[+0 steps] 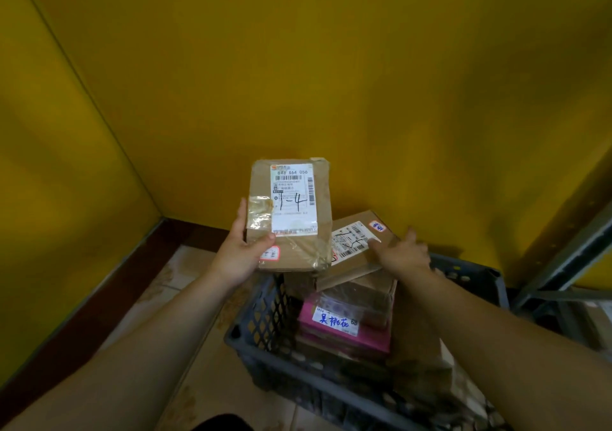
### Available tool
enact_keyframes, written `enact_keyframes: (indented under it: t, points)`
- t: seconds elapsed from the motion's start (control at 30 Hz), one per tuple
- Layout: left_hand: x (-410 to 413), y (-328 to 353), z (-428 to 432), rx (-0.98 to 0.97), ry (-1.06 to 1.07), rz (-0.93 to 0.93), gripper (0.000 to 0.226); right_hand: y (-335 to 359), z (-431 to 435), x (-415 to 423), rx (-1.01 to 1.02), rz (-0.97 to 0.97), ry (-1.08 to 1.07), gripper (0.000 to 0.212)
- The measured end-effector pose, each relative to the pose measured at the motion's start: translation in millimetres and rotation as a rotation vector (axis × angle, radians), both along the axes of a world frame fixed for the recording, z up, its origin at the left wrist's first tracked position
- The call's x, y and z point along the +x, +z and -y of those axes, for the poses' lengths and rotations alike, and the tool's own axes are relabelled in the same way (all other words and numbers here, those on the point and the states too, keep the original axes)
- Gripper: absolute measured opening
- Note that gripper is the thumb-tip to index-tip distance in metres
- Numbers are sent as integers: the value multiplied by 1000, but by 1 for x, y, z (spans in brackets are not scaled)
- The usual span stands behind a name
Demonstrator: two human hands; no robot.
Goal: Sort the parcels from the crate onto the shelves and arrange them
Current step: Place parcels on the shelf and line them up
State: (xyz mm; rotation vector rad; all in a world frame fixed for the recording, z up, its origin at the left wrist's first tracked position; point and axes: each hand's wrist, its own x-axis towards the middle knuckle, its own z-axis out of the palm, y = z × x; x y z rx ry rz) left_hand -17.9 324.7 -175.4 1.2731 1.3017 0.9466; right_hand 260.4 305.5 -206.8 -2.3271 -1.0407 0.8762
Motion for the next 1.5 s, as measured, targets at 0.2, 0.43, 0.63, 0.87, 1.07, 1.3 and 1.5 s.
enact_keyframes:
  t: [0.2,0.43,0.63,0.87,1.07,1.3,1.5]
  points:
    - [-9,-3,0,16,-15,-11,87,-16,-2,1,6,-214,-33,82]
    - [-10,3,-3,19,-34,-74,89,-13,-5,0,268,-208,-145,80]
    - [-9,29,-8,40,-39,-76,85,34,-9,3,625,-247,-80,76]
    - [8,126,11,-107,-48,-124,82,150,24,7,637,-181,83,60]
    - [12,251,43,-115,-46,-145,81,284,56,22,611,-156,75,53]
    - [9,416,114,-64,-12,-159,77,454,90,27,626,-283,9,51]
    - [-10,519,182,3,-9,-133,79,564,154,16,653,-413,49,70]
